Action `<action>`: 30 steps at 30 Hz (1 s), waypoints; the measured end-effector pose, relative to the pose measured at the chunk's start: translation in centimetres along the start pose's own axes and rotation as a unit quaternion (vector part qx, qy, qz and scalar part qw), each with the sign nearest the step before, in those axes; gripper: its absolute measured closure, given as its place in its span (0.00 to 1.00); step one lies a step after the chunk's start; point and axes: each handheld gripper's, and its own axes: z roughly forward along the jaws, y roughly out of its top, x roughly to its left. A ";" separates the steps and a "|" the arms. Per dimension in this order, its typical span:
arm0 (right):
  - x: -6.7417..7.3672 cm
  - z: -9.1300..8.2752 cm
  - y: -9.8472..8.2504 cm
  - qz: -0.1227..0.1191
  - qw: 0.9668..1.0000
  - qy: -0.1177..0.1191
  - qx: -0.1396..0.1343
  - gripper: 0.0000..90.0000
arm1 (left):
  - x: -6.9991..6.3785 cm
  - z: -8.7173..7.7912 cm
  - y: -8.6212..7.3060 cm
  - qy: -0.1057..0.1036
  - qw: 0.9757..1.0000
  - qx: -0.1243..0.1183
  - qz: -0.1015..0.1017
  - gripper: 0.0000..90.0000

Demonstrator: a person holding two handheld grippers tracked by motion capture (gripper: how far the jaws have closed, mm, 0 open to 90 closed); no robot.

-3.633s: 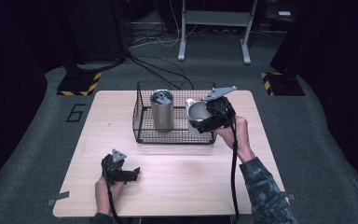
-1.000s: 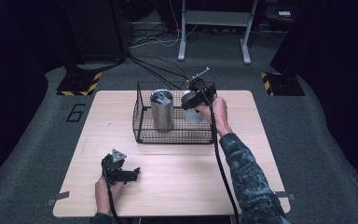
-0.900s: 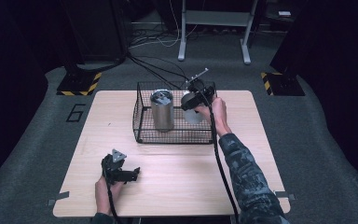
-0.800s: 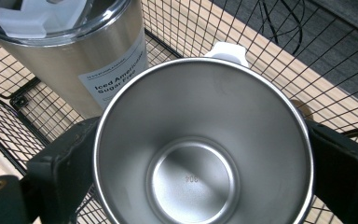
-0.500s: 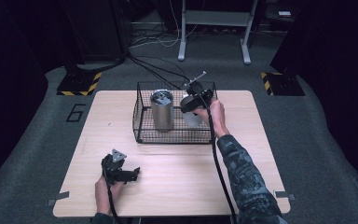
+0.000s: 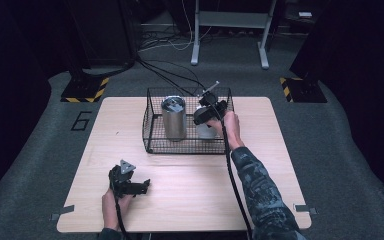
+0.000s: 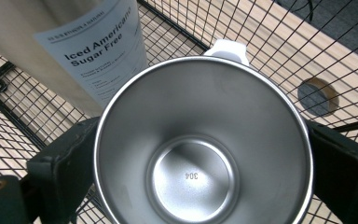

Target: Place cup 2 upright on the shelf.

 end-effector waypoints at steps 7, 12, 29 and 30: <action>0.1 0.8 -0.2 0.006 1.000 0.005 0.006 0.06 | 0.0 0.0 0.0 0.000 1.000 0.000 0.000 0.00; 0.1 1.1 -0.3 0.012 1.000 0.011 0.005 0.06 | 0.0 0.0 0.0 -0.003 1.000 0.003 0.000 0.00; 0.2 1.9 -0.6 0.046 0.999 0.014 0.009 0.06 | -0.1 0.0 0.0 0.001 1.000 0.000 -0.002 0.00; 0.1 2.0 -0.6 0.049 0.999 0.016 0.009 0.06 | -0.1 0.0 0.0 0.001 1.000 0.000 -0.003 0.00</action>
